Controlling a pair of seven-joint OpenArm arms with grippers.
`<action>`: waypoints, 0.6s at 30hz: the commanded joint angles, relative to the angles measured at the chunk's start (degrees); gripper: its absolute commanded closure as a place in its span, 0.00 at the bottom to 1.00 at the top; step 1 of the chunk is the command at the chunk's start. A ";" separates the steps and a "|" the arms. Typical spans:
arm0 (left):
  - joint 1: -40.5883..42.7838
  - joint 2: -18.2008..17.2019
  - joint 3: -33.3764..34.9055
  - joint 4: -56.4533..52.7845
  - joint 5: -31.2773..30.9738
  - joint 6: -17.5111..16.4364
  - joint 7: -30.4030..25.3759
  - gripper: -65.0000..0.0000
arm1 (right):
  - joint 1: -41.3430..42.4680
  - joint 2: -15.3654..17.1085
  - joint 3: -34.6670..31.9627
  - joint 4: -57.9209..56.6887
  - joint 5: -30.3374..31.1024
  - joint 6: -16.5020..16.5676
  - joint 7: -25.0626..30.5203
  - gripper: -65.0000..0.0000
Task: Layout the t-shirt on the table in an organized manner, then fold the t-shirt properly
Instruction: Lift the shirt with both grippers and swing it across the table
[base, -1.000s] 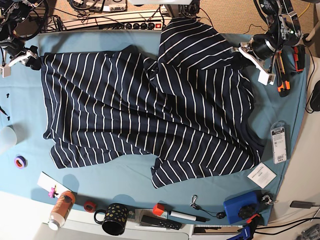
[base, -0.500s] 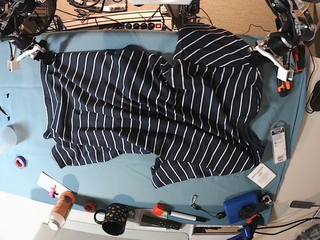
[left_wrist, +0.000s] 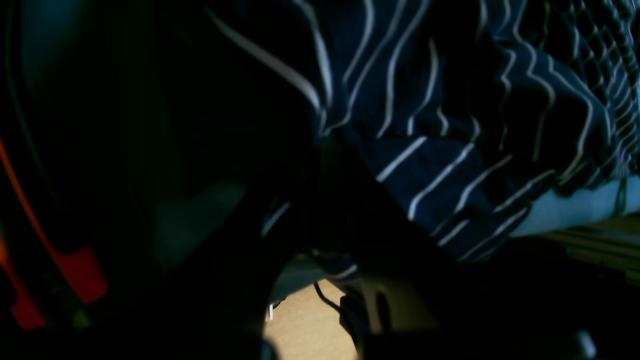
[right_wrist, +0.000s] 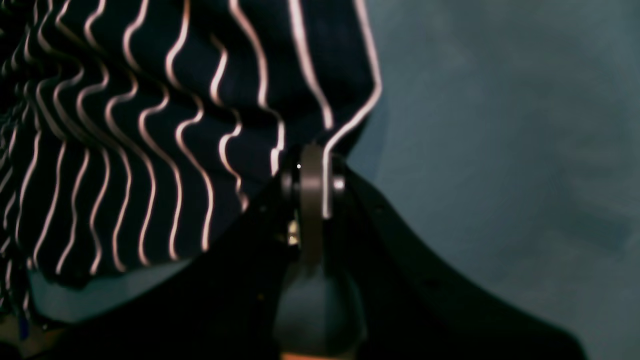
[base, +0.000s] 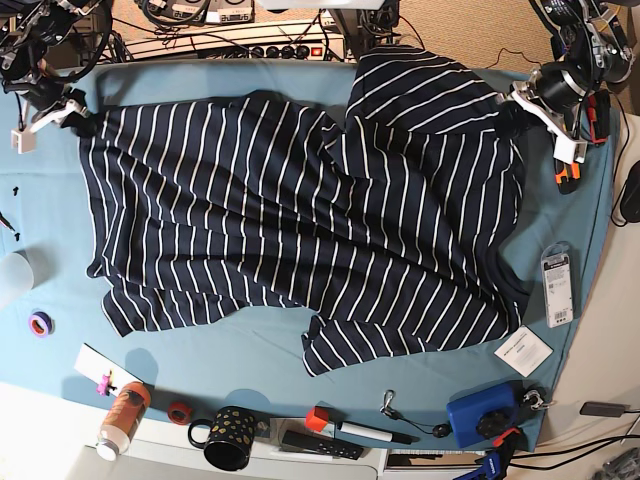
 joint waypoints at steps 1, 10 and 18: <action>0.02 -1.31 -0.22 0.90 -1.38 -0.44 -0.20 1.00 | 0.37 3.30 0.61 0.96 1.29 0.08 2.93 1.00; 0.17 -5.20 -0.26 0.90 -1.57 -0.42 1.90 1.00 | 1.95 12.83 7.91 0.96 9.77 0.08 -0.28 1.00; 0.13 -5.20 -0.28 1.27 -10.73 -1.70 2.78 1.00 | 2.78 13.46 8.04 0.96 19.08 0.08 -3.23 1.00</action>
